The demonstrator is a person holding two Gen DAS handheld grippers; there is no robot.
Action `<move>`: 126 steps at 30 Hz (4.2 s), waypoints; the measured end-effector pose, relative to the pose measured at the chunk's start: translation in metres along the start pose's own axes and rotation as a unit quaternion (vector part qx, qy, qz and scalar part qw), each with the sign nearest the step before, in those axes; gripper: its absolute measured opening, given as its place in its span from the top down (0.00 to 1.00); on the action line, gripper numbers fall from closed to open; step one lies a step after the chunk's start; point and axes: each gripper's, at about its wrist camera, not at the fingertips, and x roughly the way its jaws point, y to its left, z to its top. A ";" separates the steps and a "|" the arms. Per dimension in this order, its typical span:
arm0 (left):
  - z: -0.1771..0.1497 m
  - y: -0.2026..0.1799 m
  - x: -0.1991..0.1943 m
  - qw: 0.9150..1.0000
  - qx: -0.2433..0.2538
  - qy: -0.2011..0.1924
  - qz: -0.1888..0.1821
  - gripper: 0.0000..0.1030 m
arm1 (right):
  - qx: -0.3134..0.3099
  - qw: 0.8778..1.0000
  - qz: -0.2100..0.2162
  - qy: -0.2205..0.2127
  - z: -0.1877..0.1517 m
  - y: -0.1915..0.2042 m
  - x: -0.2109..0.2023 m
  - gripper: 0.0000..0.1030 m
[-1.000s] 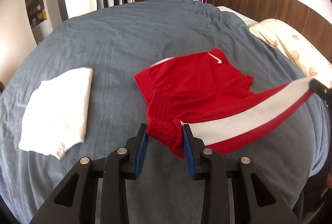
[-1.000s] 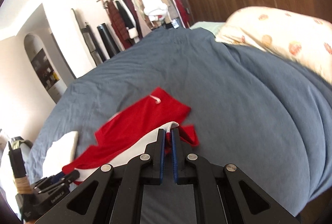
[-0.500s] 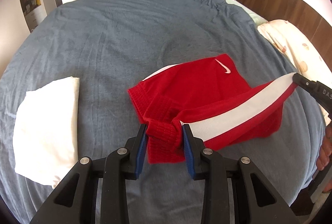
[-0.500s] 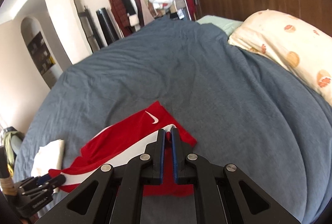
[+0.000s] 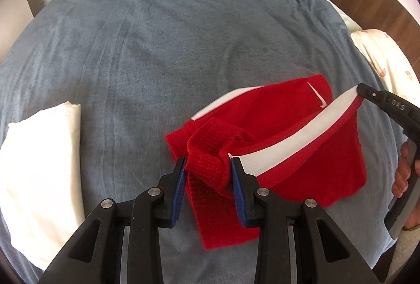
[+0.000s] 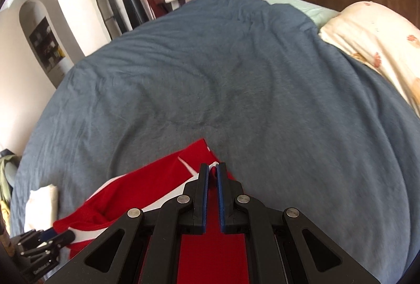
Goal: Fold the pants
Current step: 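Lift the shorts with the left gripper while the right gripper holds the hem, then lay the shorts down folded and open both grippers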
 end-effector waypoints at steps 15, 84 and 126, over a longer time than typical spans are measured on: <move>0.018 0.012 0.013 0.995 0.067 -0.036 0.062 0.30 | -0.021 0.999 -0.005 0.031 0.030 0.023 0.084 0.82; 0.071 -0.012 0.052 0.922 0.250 0.209 -0.210 0.80 | -0.057 0.987 -0.018 0.148 0.045 0.032 0.103 0.70; 0.093 0.015 0.056 0.954 0.083 0.243 -0.158 0.77 | 0.049 0.993 -0.062 0.090 0.066 0.020 0.100 0.93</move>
